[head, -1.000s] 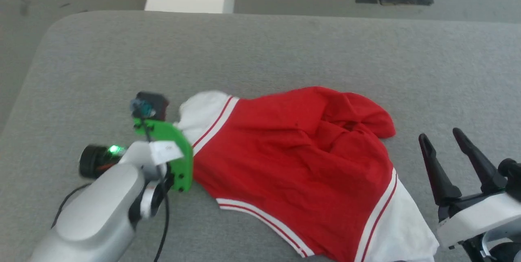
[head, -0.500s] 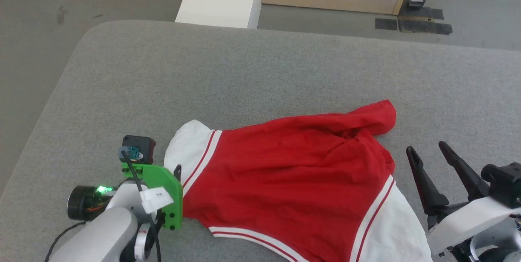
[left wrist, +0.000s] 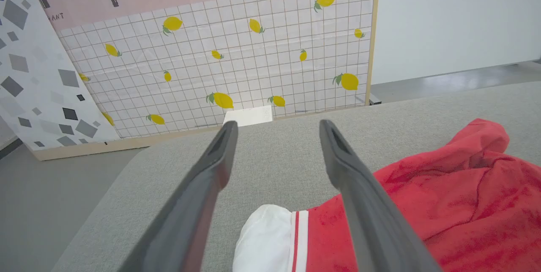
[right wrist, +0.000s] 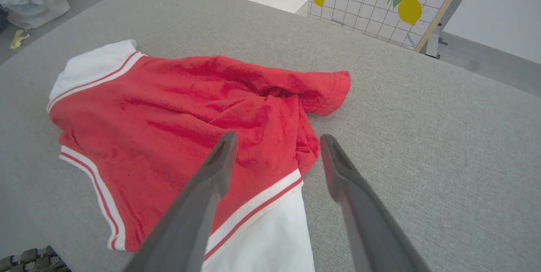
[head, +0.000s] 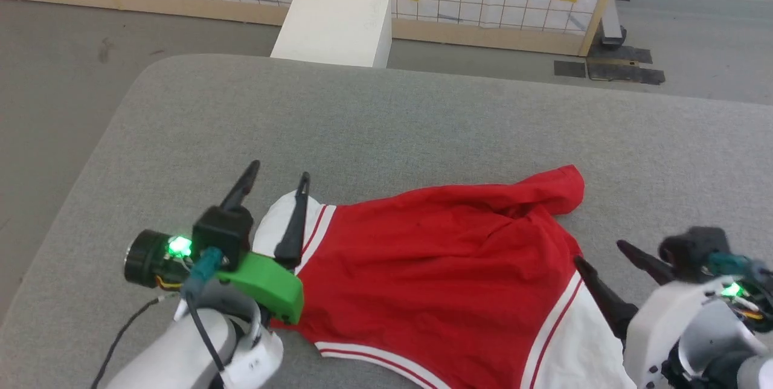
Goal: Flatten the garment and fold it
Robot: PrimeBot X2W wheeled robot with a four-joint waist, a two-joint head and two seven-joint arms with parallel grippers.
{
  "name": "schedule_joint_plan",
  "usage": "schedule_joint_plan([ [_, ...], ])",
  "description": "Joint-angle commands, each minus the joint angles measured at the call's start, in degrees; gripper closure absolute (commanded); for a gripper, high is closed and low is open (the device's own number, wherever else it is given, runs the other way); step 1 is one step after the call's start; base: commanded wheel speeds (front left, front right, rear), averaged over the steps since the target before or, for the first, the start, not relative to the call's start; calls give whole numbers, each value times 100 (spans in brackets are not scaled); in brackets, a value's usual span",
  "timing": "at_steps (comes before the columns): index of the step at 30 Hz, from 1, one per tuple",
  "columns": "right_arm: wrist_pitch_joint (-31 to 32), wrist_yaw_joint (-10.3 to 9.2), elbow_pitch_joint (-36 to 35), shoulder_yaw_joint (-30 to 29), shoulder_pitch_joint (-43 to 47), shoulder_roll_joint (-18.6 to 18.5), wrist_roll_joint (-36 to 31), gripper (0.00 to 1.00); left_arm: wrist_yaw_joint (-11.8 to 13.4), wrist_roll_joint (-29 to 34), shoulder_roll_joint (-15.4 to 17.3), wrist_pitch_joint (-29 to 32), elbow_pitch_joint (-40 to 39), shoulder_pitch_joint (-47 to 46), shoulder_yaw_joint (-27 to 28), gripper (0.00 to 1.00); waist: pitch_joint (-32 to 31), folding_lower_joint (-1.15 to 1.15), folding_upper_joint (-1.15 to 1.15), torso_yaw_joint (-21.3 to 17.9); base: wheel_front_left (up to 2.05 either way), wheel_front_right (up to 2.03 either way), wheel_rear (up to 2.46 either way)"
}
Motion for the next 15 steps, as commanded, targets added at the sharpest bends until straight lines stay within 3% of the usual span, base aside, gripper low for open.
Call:
schedule_joint_plan([
  [1, 265, 20, 61, 104, -232, -118, 65, 0, -31, 144, -42, -137, -1, 72, -66, 0, 68, 0, 0, 56, 0, 0, 0],
  [7, 1409, 20, 624, 459, -979, -459, 211, 0, -87, 448, -132, -407, -37, 135, -168, 0, 326, 0, 0, 258, 0, 0, 0],
  [15, 2218, 20, 1564, 856, -1788, -626, 374, 0, -237, 510, -362, -473, 31, 44, -195, 0, 684, 0, 0, 630, 0, 0, 0],
])
